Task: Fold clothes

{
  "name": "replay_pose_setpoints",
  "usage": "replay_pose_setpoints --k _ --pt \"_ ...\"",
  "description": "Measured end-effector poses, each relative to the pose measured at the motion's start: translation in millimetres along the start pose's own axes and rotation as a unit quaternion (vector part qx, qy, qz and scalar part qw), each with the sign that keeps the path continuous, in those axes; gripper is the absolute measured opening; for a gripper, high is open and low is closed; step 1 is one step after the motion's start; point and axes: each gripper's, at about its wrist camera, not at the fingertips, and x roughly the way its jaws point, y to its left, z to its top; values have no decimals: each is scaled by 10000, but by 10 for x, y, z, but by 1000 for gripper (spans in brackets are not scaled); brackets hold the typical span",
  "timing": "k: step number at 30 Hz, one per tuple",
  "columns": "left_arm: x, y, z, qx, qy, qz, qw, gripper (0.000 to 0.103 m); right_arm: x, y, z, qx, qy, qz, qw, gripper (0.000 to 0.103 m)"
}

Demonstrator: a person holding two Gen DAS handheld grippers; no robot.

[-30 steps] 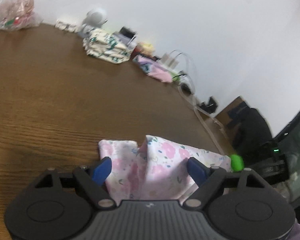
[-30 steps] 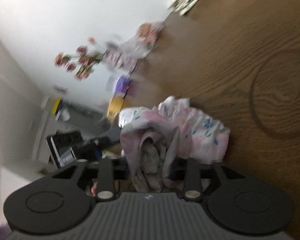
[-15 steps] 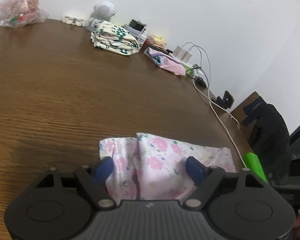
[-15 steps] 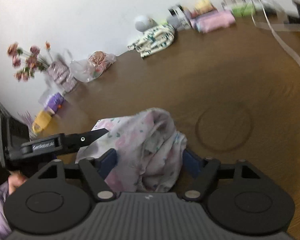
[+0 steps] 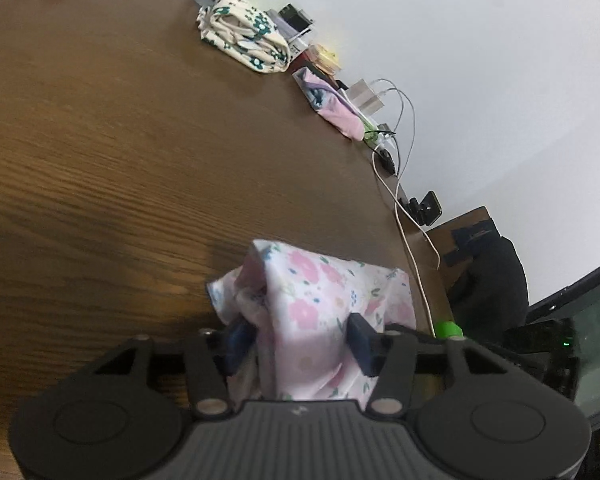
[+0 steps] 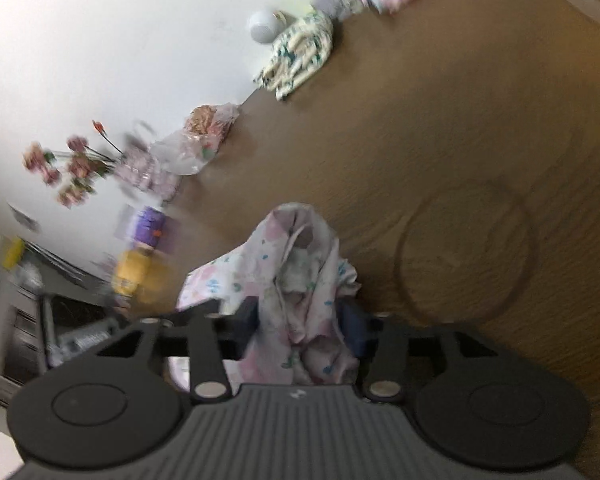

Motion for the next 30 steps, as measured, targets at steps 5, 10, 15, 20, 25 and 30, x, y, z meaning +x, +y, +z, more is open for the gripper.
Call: replay_pose_setpoints --k 5,10,15,20,25,30 --pt "4 -33 -20 133 78 24 9999 27 36 178 7 -528 134 -157 9984 39" --pt "60 -81 6 268 -3 113 9996 23 204 2 108 -27 401 187 9990 17" --pt "-126 -193 -51 508 -360 671 9958 73 56 16 133 -59 160 64 9998 55" --pt "-211 -245 -150 629 -215 776 9948 76 -12 114 98 -518 145 -254 9982 75" --pt "-48 -190 -97 331 10 444 9985 25 160 76 88 -382 432 -30 9983 25" --pt "-2 -319 62 207 -183 249 9993 15 160 20 195 113 418 114 9990 13"
